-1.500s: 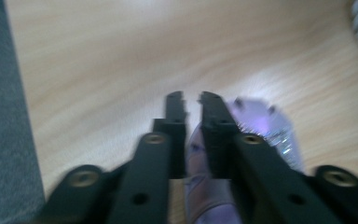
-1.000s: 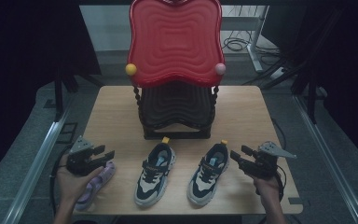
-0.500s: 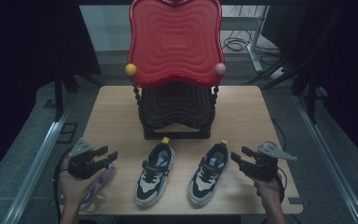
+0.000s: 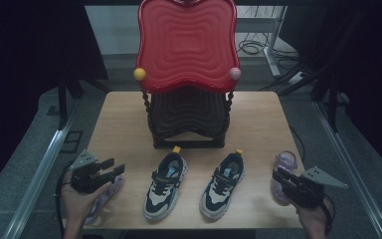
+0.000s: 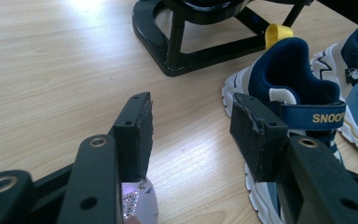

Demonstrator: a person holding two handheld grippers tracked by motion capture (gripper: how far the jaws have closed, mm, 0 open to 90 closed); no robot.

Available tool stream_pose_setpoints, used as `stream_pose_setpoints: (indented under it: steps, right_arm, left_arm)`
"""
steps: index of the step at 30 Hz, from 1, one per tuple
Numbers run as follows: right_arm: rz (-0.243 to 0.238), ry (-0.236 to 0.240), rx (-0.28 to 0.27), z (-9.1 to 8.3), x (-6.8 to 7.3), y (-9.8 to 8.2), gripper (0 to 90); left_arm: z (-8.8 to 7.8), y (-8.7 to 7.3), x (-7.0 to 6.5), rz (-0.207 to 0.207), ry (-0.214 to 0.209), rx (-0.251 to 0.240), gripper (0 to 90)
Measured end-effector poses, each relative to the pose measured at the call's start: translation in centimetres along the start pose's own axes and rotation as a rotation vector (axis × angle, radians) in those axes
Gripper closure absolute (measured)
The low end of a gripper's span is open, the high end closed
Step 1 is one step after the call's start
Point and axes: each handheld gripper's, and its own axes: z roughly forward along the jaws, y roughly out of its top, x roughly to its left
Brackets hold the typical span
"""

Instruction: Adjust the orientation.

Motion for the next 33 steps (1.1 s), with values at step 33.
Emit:
stream_pose_setpoints:
  steps: [33]
  right_arm:
    - [0.059,-0.179,0.19,-1.7,-5.8,-4.6,89.4]
  left_arm:
    - [1.1,0.2,-2.2,0.016,-0.076,0.071,46.6]
